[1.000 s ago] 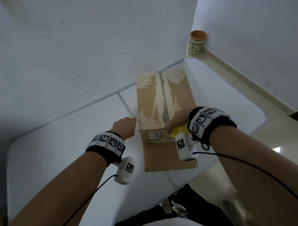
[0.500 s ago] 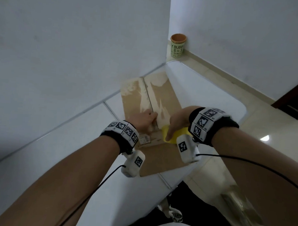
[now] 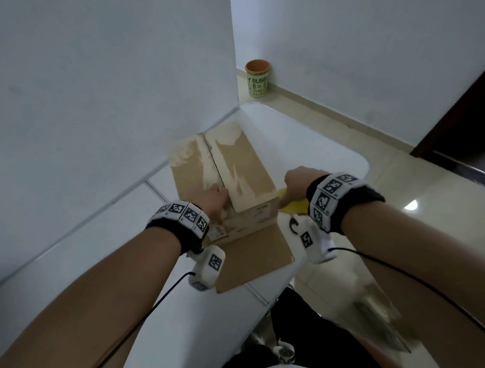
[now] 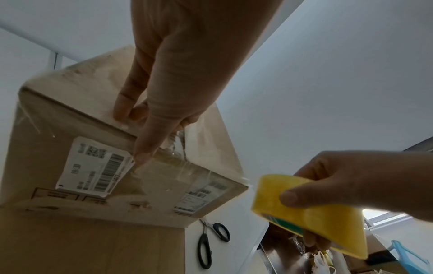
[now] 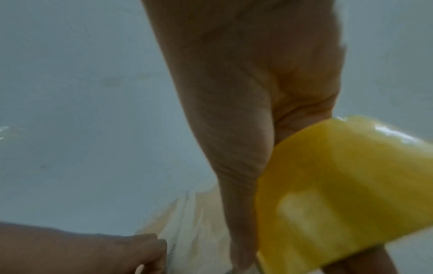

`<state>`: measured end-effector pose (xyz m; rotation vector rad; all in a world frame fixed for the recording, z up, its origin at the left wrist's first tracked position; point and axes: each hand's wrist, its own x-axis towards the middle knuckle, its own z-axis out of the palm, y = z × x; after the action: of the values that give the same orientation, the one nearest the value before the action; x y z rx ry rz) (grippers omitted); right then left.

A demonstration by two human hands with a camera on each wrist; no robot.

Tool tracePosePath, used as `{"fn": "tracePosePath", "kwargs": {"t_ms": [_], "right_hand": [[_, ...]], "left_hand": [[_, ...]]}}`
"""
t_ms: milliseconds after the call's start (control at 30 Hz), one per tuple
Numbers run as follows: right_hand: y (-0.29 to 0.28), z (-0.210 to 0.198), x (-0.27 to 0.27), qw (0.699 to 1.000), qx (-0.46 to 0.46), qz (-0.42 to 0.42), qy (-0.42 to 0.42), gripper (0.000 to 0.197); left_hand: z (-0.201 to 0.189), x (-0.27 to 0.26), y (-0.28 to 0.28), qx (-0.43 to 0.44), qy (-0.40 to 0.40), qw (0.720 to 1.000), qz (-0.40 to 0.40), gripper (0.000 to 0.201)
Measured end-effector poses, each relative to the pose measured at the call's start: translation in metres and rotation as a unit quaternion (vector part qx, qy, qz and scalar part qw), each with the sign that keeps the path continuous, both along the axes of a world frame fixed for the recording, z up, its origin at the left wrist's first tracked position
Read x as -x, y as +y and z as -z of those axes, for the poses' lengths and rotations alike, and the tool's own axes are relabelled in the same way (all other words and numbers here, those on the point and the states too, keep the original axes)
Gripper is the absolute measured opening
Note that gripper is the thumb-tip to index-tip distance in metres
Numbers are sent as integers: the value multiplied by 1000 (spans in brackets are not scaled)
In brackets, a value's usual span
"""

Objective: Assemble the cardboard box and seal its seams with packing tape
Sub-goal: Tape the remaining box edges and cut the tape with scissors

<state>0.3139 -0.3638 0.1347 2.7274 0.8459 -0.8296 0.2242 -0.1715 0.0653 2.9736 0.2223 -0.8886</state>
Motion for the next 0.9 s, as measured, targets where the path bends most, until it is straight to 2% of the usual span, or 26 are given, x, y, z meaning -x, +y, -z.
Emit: {"fn": "tracePosePath", "kwargs": {"t_ms": [100,233,333,467,600,667,767,900], "right_hand": [[-10,13,3,999,-23,34,-9,52],[-19,20,-1,998,-51,38,5,59],[-18,21,-11,997,-37,34,55,62],[-22,10,-15,991,-2,56,121,60],[-28,1,-12,966,-27,133,222,56],[-30,1,-16,971,-10,120,205,56],[-29,4,-22,992,14,47,119,60],[-26,6,-23,997,-19,0,72,54]], "left_hand": [[-3,-2,-1,1,14,1000,-8,75],[-2,-3,-3,1,18,1000,-14,75],[-2,-4,-2,-1,22,1000,-14,77],[-4,-7,-2,-6,37,999,-16,69],[-5,-9,-4,-9,48,999,-21,66],[-7,-10,-4,-13,48,999,-21,64],[-8,-10,-4,-11,50,999,-18,61],[-9,-8,-1,5,49,999,-22,57]]}}
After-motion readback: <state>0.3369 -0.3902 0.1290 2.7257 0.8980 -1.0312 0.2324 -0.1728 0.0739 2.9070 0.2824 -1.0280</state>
